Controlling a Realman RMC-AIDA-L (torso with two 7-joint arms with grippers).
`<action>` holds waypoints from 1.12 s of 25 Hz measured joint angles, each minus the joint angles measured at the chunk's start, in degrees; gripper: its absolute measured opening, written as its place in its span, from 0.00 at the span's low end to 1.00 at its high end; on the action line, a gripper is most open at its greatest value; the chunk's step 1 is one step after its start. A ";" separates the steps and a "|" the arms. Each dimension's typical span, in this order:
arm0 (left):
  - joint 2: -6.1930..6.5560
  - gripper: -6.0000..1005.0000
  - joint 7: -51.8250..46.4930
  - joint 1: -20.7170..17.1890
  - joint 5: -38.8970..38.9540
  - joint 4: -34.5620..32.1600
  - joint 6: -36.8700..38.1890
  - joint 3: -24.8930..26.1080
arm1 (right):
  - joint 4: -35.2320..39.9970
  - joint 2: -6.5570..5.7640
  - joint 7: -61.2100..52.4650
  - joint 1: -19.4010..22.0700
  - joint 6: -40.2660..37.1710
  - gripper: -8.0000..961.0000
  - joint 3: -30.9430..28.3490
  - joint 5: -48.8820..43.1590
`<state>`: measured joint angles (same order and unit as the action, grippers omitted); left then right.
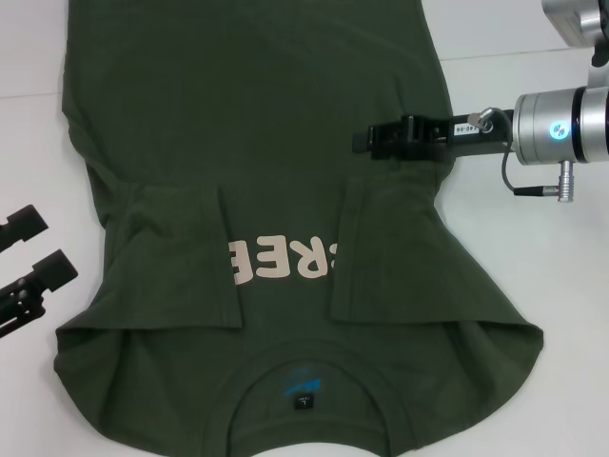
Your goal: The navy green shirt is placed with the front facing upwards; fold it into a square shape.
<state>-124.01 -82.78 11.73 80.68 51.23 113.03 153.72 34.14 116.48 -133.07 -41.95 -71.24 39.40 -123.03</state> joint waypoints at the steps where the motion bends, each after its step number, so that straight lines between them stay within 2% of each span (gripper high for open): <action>1: 0.00 0.78 -0.01 0.00 0.00 -0.03 0.01 0.00 | -0.01 -0.02 -0.29 0.32 -1.07 0.47 -0.13 0.01; 5: 0.00 0.78 -0.34 -0.09 0.00 0.00 0.13 0.00 | 1.05 -0.47 0.71 1.36 -5.69 0.49 -0.30 0.04; 10: 0.54 0.78 -4.97 0.37 0.03 0.47 0.30 0.12 | 4.61 -1.16 8.67 5.53 -15.63 0.51 -1.54 2.59; 15: 0.90 0.78 -11.12 0.94 0.20 2.17 0.35 0.96 | 2.86 -0.94 24.62 10.94 -24.98 0.53 -3.99 17.08; 18: 0.87 0.78 -12.16 1.17 0.21 2.55 0.35 0.78 | 1.01 -1.12 29.91 12.15 -28.96 0.54 -3.75 21.69; 21: 0.79 0.78 -12.78 1.39 0.12 2.56 0.35 0.67 | 1.44 -1.41 29.27 11.74 -30.89 0.68 -3.06 20.31; 23: 0.93 0.78 -13.24 1.42 -0.13 2.56 0.35 0.63 | 2.93 -0.84 30.66 11.91 -32.14 0.77 -2.87 19.89; 25: 1.31 0.78 -13.41 1.19 -0.33 2.41 0.37 0.57 | 5.07 0.47 36.35 12.91 -34.27 0.79 -2.86 19.78; 28: 1.91 0.78 -13.13 0.59 -0.58 1.99 0.40 0.47 | 7.20 1.76 41.96 14.76 -35.84 0.83 -2.82 19.66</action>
<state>-122.10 -95.91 12.33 80.10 53.22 113.43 154.19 41.34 118.23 -91.12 -27.19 -107.08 36.58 -103.37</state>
